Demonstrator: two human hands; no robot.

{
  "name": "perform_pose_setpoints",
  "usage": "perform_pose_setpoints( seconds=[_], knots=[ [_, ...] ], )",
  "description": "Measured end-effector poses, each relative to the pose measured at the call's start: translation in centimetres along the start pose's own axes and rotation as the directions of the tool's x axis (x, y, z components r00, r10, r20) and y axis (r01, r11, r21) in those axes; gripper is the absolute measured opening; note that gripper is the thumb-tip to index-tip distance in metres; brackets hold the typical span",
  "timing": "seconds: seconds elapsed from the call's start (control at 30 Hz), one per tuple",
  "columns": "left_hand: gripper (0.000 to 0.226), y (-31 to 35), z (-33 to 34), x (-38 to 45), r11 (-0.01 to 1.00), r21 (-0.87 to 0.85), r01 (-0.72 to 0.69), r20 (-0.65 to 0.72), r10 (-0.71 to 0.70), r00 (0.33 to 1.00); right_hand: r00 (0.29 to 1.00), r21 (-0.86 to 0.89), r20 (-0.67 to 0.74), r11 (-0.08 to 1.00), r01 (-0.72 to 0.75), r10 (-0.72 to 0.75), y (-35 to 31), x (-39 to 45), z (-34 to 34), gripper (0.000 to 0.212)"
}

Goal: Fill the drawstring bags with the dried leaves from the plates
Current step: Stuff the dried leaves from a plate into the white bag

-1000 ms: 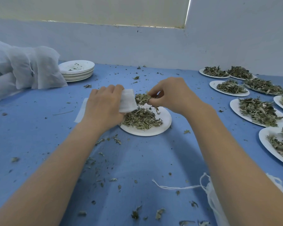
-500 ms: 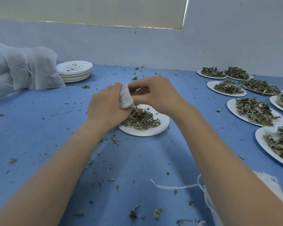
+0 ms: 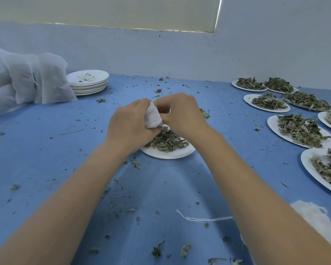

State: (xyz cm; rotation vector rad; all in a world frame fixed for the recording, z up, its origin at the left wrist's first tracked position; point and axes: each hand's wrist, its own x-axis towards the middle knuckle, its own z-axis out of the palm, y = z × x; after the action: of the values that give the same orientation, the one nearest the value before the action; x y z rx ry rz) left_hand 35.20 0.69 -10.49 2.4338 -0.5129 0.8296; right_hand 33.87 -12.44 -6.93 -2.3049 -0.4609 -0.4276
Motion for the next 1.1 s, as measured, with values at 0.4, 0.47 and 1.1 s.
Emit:
perform_pose_setpoints(
  seconds=[0.4,0.47,1.1],
  knots=[
    [0.040,-0.6,-0.4,0.3,1.000,-0.029,-0.008,0.004,0.008,1.000,0.994,0.299,-0.024,0.949,-0.097,0.110,0.8,0.0,-1.1,0.032],
    [0.040,-0.5,-0.4,0.2,0.998,-0.028,-0.061,-0.022,0.061,0.998,0.990,0.177,-0.086,0.979,-0.096,0.112,0.9,0.1,-0.4,0.033],
    [0.045,-0.8,-0.2,0.4,0.996,0.029,0.090,-0.001,-0.090,0.996,0.992,0.279,0.041,0.952,-0.125,0.118,0.4,-0.1,-2.0,0.016]
  ],
)
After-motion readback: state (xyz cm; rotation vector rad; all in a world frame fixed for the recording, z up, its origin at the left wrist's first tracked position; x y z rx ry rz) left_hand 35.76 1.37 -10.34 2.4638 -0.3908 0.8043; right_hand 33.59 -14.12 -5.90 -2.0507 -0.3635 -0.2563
